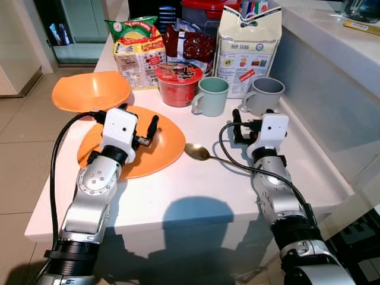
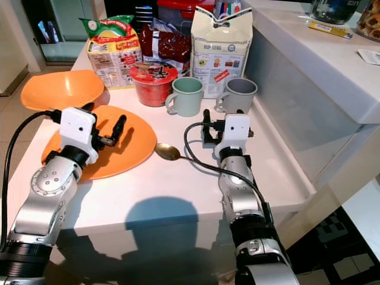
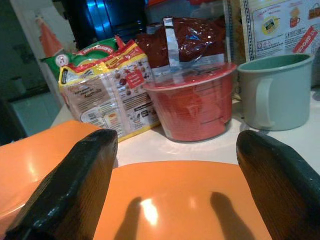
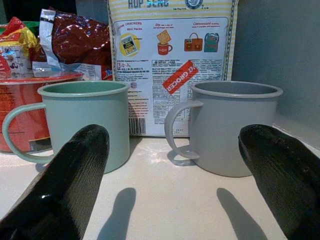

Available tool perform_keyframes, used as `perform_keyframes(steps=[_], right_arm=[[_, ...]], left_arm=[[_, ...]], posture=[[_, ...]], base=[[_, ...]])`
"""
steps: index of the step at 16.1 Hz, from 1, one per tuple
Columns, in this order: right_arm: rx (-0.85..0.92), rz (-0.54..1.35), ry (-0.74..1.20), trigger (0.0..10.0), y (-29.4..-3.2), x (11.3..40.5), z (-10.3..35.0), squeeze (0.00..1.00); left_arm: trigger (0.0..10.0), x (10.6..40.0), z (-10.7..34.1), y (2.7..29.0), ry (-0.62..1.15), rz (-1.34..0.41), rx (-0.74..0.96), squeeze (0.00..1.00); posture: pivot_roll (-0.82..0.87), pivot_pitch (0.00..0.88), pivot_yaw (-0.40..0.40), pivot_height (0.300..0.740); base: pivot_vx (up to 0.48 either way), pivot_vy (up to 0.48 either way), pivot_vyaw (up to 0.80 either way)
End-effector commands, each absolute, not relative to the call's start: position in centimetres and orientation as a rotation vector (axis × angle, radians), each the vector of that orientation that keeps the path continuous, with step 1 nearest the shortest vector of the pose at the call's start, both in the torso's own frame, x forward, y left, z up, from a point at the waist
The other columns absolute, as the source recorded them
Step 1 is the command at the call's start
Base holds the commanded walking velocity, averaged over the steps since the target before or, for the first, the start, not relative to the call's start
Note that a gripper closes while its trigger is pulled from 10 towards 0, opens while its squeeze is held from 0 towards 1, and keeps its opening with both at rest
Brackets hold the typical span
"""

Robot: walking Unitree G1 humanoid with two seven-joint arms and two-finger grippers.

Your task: Setting the table

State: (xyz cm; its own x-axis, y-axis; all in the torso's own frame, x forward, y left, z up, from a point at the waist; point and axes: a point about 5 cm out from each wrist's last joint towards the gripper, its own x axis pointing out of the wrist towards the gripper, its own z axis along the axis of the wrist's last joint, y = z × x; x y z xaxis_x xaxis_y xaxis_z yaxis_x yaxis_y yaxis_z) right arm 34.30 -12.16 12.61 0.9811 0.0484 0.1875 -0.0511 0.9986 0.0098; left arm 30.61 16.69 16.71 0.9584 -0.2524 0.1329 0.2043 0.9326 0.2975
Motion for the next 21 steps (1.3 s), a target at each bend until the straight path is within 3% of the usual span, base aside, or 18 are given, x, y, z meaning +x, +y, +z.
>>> perform_keyframes(steps=[1,21], right_arm=[[0.019,0.066,-0.127,10.0,-11.6,33.7,10.9,0.00],[0.004,0.081,-0.147,10.0,-11.7,33.5,11.3,0.00]], left_arm=[[10.0,30.7,17.2,16.3,-0.194,-0.259,0.308,0.00],[10.0,31.0,16.8,15.1,-0.197,-0.312,0.413,0.00]], posture=[[0.18,0.000,0.003,0.740],[0.17,0.000,-0.008,0.740]], base=[[0.000,0.000,0.00],[0.000,0.000,0.00]])
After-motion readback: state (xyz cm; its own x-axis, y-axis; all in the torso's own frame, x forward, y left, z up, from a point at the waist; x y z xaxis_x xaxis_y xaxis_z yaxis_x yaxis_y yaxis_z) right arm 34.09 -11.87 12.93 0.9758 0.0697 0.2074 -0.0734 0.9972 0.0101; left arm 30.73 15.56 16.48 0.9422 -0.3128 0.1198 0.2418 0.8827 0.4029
